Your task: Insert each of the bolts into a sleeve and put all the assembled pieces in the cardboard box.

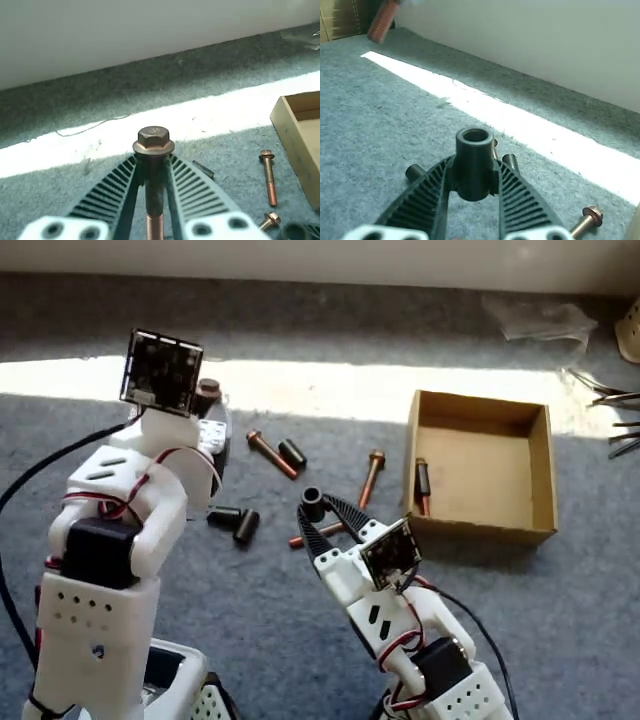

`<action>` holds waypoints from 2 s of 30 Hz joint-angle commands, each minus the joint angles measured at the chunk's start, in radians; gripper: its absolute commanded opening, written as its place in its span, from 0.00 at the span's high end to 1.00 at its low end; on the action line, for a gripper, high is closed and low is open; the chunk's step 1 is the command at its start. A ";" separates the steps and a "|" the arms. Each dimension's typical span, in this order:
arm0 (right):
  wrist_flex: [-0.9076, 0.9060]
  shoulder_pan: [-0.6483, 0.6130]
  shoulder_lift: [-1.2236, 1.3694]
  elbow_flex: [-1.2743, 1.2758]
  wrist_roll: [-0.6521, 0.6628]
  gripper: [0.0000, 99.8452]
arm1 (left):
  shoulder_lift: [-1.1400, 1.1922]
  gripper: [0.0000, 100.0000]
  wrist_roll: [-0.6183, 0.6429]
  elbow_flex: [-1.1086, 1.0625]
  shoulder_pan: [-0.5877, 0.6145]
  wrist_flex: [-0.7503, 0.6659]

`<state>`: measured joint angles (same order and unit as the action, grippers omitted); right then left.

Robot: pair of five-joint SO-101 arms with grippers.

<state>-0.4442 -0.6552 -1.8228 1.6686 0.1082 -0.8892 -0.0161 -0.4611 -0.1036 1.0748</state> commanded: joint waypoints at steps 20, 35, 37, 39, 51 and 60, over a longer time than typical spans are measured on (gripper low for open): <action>-0.002 -0.012 -0.013 0.107 -0.003 1.00 | -0.493 0.99 0.074 -0.423 -0.153 -0.470; 0.001 -0.012 -0.013 0.107 -0.009 1.00 | -0.743 0.99 0.072 -0.693 -0.332 -0.678; 0.001 -0.012 -0.013 0.107 -0.009 1.00 | -0.763 0.99 0.072 -0.693 -0.346 -0.675; 0.001 -0.012 -0.013 0.107 -0.006 1.00 | -0.773 0.99 0.072 -0.697 -0.352 -0.672; -0.001 -0.012 -0.013 0.107 -0.005 1.00 | -0.782 0.99 0.167 -0.768 -0.352 -0.680; -0.001 -0.012 -0.013 0.107 -0.006 1.00 | -0.782 0.99 0.172 -0.825 -0.352 -0.763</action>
<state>-0.4442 -0.6552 -1.8228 1.6686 0.1082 -1.6579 0.1465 -1.2666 -0.4396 0.3936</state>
